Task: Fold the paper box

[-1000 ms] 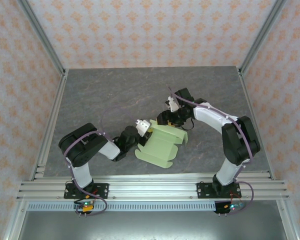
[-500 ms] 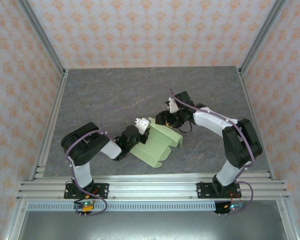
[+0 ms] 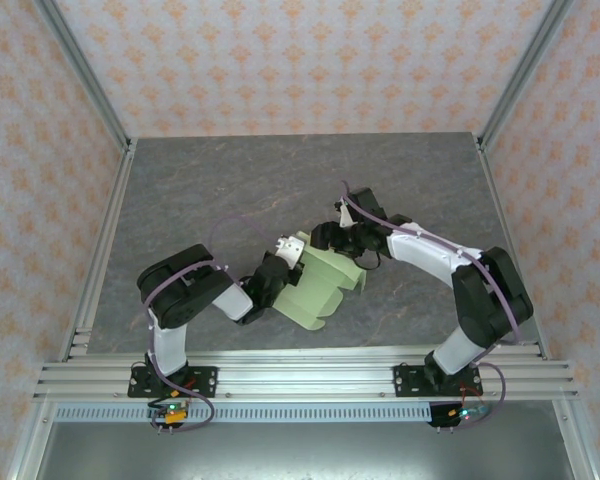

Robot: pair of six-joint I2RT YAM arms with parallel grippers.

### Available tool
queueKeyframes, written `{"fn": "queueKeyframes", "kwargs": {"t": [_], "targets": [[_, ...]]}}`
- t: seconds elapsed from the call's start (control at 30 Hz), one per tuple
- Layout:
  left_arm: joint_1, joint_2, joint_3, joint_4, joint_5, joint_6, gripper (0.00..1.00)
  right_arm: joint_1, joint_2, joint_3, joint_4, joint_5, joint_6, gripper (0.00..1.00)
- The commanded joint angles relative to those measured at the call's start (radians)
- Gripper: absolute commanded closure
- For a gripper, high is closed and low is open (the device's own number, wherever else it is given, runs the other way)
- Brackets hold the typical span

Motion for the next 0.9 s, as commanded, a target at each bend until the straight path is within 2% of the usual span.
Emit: {"fn": "queueKeyframes", "kwargs": {"t": [0.0, 0.1, 0.2, 0.3, 0.6, 0.73, 0.87], "targets": [[0.007, 0.041, 0.023, 0.039, -0.104, 0.081, 1.00, 0.021, 0.010, -0.024, -0.071, 0.026, 0.030, 0.37], [0.008, 0.036, 0.008, 0.068, -0.078, 0.072, 0.85, 0.026, 0.027, -0.024, -0.068, 0.029, 0.034, 0.38], [0.011, 0.004, -0.002, 0.064, 0.003, 0.070, 0.69, 0.025, 0.035, -0.022, -0.071, 0.052, 0.027, 0.39], [0.014, -0.055, -0.021, 0.066, 0.072, 0.078, 0.62, 0.026, 0.045, -0.009, -0.089, 0.081, 0.013, 0.40], [0.060, -0.172, -0.134, 0.152, 0.167, 0.136, 0.59, 0.025, 0.076, 0.031, -0.133, 0.108, -0.010, 0.42], [0.077, -0.154, -0.131, 0.128, 0.114, 0.162, 0.65, 0.026, 0.076, 0.036, -0.136, 0.097, -0.005, 0.43], [0.085, -0.116, -0.093, 0.115, 0.150, 0.137, 0.65, 0.025, 0.068, 0.029, -0.128, 0.074, 0.009, 0.43]]}}
